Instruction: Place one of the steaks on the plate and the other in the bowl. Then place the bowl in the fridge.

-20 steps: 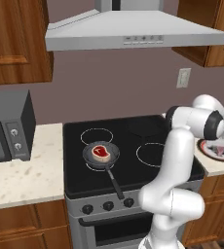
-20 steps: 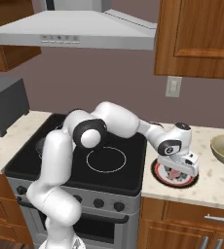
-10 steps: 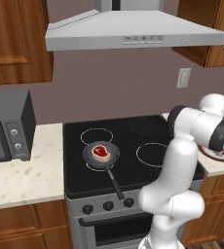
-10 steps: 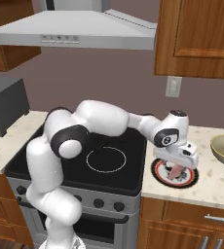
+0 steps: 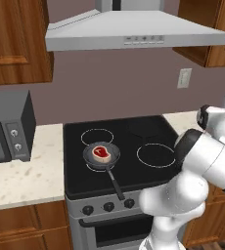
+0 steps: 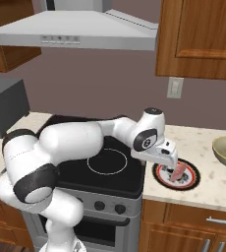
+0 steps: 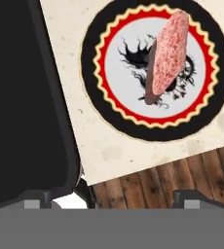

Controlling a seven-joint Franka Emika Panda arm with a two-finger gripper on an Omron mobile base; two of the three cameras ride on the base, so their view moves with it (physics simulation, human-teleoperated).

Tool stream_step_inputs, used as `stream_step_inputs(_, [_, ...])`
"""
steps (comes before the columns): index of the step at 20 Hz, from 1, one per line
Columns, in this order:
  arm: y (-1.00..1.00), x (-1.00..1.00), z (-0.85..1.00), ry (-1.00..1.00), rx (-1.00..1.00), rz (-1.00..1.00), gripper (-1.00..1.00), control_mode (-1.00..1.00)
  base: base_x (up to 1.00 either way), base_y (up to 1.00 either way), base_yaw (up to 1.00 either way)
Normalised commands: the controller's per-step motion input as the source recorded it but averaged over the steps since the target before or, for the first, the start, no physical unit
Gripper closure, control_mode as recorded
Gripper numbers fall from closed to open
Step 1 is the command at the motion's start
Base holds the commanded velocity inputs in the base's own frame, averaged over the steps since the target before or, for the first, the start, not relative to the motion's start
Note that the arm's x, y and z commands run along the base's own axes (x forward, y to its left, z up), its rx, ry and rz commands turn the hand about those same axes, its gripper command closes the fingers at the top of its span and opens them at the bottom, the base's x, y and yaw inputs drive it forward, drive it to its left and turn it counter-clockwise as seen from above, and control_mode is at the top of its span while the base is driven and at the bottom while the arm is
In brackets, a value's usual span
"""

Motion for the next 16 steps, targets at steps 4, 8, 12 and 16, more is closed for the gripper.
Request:
stream_step_inputs(4, [1.00, -0.07, 0.54, -0.11, -0.02, 0.15, -1.00, -1.00, 0.00, 0.00, 0.00])
stream_step_inputs(8, [0.96, -0.02, 0.07, -0.07, 0.00, 0.23, -1.00, -1.00, 0.00, 0.00, 0.00])
stream_step_inputs(12, [0.88, 0.00, 0.07, -0.16, 0.00, 0.24, -1.00, -1.00, 0.00, 0.00, 0.00])
stream_step_inputs(16, [1.00, 0.00, 0.37, -0.13, 0.00, 0.21, -1.00, -1.00, 0.00, 0.00, 0.00])
